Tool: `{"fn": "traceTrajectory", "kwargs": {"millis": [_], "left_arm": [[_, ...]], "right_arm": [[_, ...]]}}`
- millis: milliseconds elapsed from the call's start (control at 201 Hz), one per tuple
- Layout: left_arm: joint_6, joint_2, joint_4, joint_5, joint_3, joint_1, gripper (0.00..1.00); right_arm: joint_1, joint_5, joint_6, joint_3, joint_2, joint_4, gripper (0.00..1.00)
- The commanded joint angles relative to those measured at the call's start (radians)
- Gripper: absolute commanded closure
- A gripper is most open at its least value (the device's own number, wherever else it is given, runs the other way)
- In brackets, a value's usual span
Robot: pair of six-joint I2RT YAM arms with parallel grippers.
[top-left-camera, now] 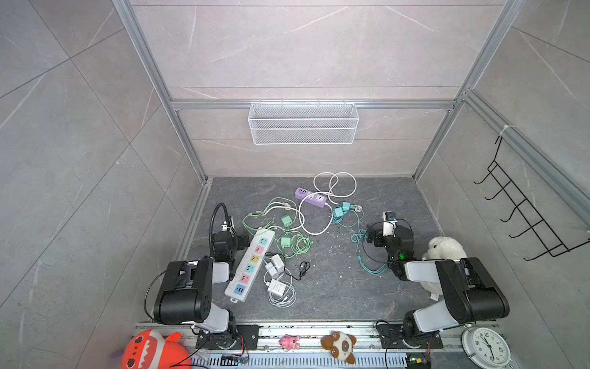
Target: Insert the plug
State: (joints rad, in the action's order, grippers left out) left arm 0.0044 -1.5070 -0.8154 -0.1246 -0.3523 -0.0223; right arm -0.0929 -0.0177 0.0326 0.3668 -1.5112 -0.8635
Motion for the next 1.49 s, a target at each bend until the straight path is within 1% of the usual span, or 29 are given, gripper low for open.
{"fn": "traceTrajectory", "kwargs": {"millis": [0, 1209, 1249, 1269, 1364, 1423, 1488], "left_arm": [[-0.009, 0.005, -0.037, 0.008, -0.003, -0.004, 0.00], [-0.009, 0.005, -0.035, 0.010, -0.006, -0.004, 0.00], [-0.009, 0.007, -0.037, 0.008, -0.004, -0.004, 0.00], [-0.009, 0.007, -0.037, 0.008, -0.004, -0.004, 0.00], [-0.005, 0.012, -0.038, 0.004, -0.006, -0.004, 0.00], [-0.001, 0.050, 0.041, 0.010, -0.032, -0.003, 0.00], [-0.004, 0.109, 0.203, 0.005, -0.093, -0.003, 0.00]], "right_arm": [[-0.001, 0.005, -0.012, 0.003, -0.005, 0.006, 0.01], [-0.004, 0.006, -0.015, 0.004, -0.006, 0.004, 0.01], [0.001, 0.002, -0.012, 0.001, -0.004, 0.000, 0.01], [-0.001, -0.019, -0.018, 0.005, -0.002, 0.003, 0.01], [-0.002, -0.071, -0.037, 0.051, 0.043, 0.121, 0.01], [-0.002, -0.080, -0.041, 0.119, 0.095, 0.296, 0.01], [-0.003, -0.068, -0.038, 0.178, 0.135, 0.416, 0.01]]}}
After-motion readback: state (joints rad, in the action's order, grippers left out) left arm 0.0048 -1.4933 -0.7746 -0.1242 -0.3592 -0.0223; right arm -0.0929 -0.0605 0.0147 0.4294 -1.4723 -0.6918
